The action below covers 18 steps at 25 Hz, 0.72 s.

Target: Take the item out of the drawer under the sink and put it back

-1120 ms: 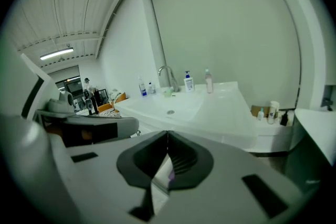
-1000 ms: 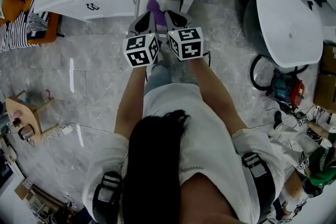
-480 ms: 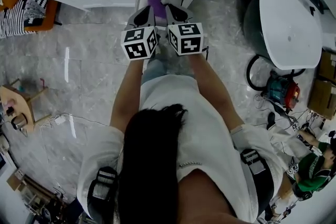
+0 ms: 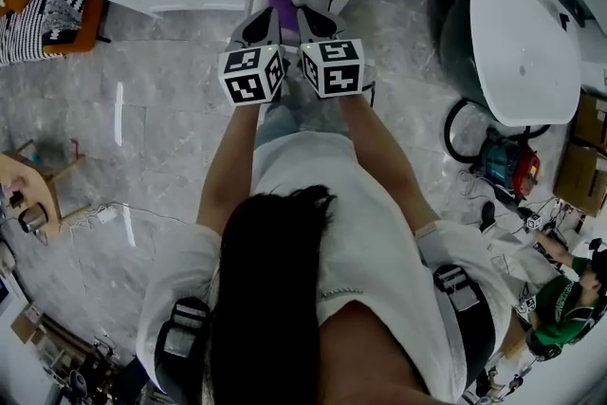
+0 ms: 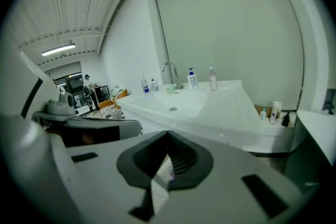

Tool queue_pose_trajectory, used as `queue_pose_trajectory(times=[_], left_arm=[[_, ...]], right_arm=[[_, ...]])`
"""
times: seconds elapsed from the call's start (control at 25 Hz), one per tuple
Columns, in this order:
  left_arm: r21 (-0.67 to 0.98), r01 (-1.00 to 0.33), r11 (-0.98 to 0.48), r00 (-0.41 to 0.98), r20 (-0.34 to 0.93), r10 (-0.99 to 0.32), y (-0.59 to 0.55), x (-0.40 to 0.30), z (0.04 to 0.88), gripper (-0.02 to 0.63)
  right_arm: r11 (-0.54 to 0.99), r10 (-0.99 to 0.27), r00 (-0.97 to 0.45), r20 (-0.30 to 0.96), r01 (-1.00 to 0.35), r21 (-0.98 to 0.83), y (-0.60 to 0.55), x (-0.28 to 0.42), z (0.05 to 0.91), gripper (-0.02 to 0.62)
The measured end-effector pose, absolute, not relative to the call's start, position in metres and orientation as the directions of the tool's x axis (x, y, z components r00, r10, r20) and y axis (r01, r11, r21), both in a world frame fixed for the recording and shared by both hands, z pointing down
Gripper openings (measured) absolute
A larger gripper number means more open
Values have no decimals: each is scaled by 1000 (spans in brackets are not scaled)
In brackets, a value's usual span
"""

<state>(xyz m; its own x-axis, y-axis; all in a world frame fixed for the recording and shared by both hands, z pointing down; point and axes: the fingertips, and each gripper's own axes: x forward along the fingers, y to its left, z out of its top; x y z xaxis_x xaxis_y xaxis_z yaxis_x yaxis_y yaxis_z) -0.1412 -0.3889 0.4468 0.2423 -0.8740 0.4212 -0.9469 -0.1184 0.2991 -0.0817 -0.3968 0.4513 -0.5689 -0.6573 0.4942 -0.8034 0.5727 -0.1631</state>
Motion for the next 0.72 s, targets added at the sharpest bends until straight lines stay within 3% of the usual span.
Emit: queue_pose_trajectory(times=[0.72], left_arm=[[311,-947,-83,234,488,-841,-400,-153,480,3]], right_arm=[[552,-607,-575,548,-802,-230,-405,-92,486,15]])
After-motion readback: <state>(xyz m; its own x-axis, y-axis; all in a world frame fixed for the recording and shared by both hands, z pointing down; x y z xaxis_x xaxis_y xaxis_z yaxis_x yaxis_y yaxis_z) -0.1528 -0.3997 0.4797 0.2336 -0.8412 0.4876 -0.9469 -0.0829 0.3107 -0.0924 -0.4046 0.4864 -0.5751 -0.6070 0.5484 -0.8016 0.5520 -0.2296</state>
